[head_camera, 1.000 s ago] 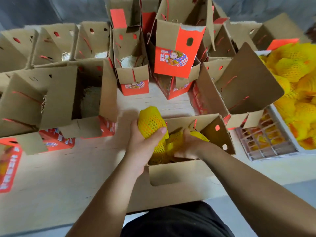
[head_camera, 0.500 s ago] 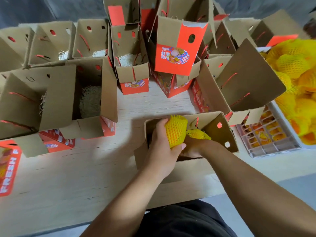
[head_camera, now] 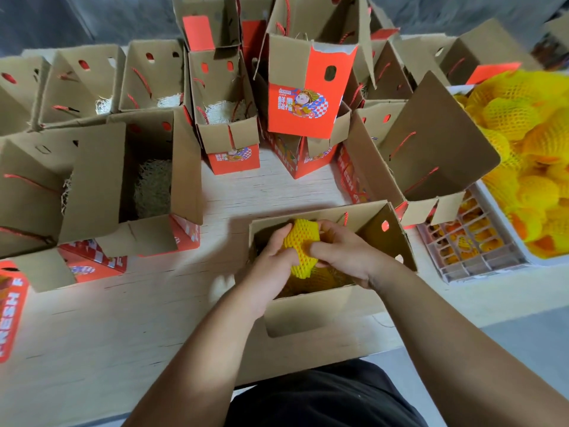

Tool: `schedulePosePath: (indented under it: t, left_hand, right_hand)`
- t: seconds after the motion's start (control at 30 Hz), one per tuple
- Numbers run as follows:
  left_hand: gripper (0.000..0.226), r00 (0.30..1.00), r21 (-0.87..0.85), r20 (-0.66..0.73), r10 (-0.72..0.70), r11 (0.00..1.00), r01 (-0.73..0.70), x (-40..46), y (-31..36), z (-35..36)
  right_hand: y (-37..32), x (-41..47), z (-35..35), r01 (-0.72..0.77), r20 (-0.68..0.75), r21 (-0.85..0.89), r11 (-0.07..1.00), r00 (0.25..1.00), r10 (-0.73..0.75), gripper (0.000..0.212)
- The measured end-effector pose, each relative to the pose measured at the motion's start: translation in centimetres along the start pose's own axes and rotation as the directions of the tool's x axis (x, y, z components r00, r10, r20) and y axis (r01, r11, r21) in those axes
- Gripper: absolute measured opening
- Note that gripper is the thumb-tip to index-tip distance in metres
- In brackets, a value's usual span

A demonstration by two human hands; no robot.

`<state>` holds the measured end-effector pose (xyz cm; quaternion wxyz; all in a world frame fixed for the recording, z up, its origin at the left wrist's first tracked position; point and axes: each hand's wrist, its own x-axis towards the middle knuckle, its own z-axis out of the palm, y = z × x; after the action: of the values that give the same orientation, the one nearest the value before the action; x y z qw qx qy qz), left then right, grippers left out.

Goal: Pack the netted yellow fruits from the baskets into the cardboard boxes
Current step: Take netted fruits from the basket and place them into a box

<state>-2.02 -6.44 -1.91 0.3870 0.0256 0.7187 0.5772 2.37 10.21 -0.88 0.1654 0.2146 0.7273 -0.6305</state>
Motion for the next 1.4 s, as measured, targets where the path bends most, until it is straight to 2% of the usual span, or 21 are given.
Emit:
schedulePosePath:
  t: [0.03, 0.1, 0.17, 0.2, 0.27, 0.33, 0.37, 0.4, 0.47, 0.53, 0.7, 0.77, 0.8, 0.9, 0.97, 1.17, 1.3, 1.4]
  left_hand:
    - [0.073, 0.999, -0.039, 0.018, -0.027, 0.999, 0.028, 0.5, 0.1, 0.1]
    - [0.053, 0.995, -0.273, 0.047, -0.086, 0.957, 0.095, 1.6, 0.2, 0.2]
    - [0.048, 0.992, -0.331, -0.003, -0.127, 0.936, 0.119, 2.1, 0.4, 0.3]
    - [0.053, 0.994, -0.314, -0.054, -0.098, 0.946, 0.076, 1.8, 0.4, 0.3]
    - [0.058, 0.967, -0.285, -0.238, 0.089, 0.946, -0.157, 1.1, 0.2, 0.4]
    - [0.047, 0.902, -0.244, -0.347, 0.257, 0.904, -0.352, 0.8, 0.1, 0.5]
    - [0.041, 0.879, -0.198, -0.371, 0.301, 0.899, -0.391, 1.0, 0.1, 0.6]
    - [0.040, 0.865, -0.155, -0.389, 0.315, 0.904, -0.399, 1.3, 0.3, 0.7]
    - [0.042, 0.878, -0.157, -0.391, 0.277, 0.920, -0.360, 1.6, 0.4, 0.8]
    - [0.043, 0.894, -0.191, -0.383, 0.232, 0.927, -0.322, 1.7, 0.3, 0.7]
    - [0.044, 0.881, -0.173, -0.400, 0.254, 0.923, -0.345, 1.8, 0.4, 0.8]
    - [0.039, 0.874, -0.153, -0.394, 0.285, 0.917, -0.368, 1.8, 0.2, 0.9]
    - [0.033, 0.871, -0.139, -0.393, 0.294, 0.918, -0.372, 1.8, 0.2, 1.0]
    - [0.023, 0.877, -0.087, -0.372, 0.304, 0.929, -0.359, 2.2, 0.0, 1.5]
    - [0.029, 0.891, -0.043, -0.331, 0.311, 0.938, -0.344, 2.3, 0.3, 2.8]
    - [0.021, 0.925, -0.015, -0.113, 0.364, 0.930, -0.368, 3.6, 4.1, 11.1]
    - [0.027, 0.913, -0.033, -0.021, 0.408, 0.912, -0.409, 4.8, 7.3, 19.2]
    - [0.028, 0.904, -0.015, 0.028, 0.426, 0.905, -0.426, 5.9, 9.3, 25.3]
  right_hand:
    - [0.0, 0.3, 0.0, -0.021, 0.012, -0.043, 0.999, 1.000, 0.022, 0.038]
    - [-0.1, 0.7, -0.4, -0.051, 0.045, -0.109, 0.993, 0.997, 0.056, 0.038]
    - [-0.2, 1.1, -1.1, -0.082, 0.037, -0.134, 0.988, 0.995, 0.088, 0.035]
    - [-0.5, 1.3, -1.3, -0.094, 0.026, -0.171, 0.981, 0.995, 0.099, 0.037]
    - [-1.2, 1.9, -1.4, -0.106, 0.038, -0.329, 0.938, 0.991, 0.126, 0.062]
    - [-1.8, 2.7, -0.5, -0.113, 0.096, -0.595, 0.795, 0.973, 0.210, 0.083]
    - [-1.7, 3.2, 0.6, -0.098, 0.126, -0.721, 0.686, 0.955, 0.270, 0.081]
    - [-1.2, 3.9, 1.9, -0.065, 0.152, -0.810, 0.583, 0.936, 0.316, 0.070]
    - [0.6, 5.3, 4.9, -0.009, 0.164, -0.886, 0.463, 0.929, 0.332, 0.043]
    - [2.3, 6.4, 7.3, 0.008, 0.163, -0.897, 0.442, 0.935, 0.314, 0.037]
    - [2.8, 7.1, 8.3, 0.079, 0.199, -0.917, 0.391, 0.940, 0.277, 0.049]
    - [1.9, 6.3, 7.2, 0.077, 0.192, -0.906, 0.416, 0.951, 0.241, 0.047]
    - [1.2, 5.6, 6.3, 0.074, 0.192, -0.879, 0.471, 0.959, 0.208, 0.044]
    - [-1.0, 2.6, 3.1, 0.060, 0.104, -0.666, 0.743, 0.994, 0.013, 0.033]
    - [-1.8, 0.2, 0.0, 0.054, -0.039, -0.534, 0.844, 0.995, -0.088, 0.023]
    - [-1.5, -5.2, -10.4, 0.125, -0.344, -0.414, 0.902, 0.896, -0.282, 0.011]
    - [0.4, -8.2, -16.8, 0.220, -0.456, -0.368, 0.903, 0.804, -0.381, 0.005]
    - [2.1, -10.3, -22.5, 0.237, -0.515, -0.374, 0.897, 0.751, -0.414, 0.008]
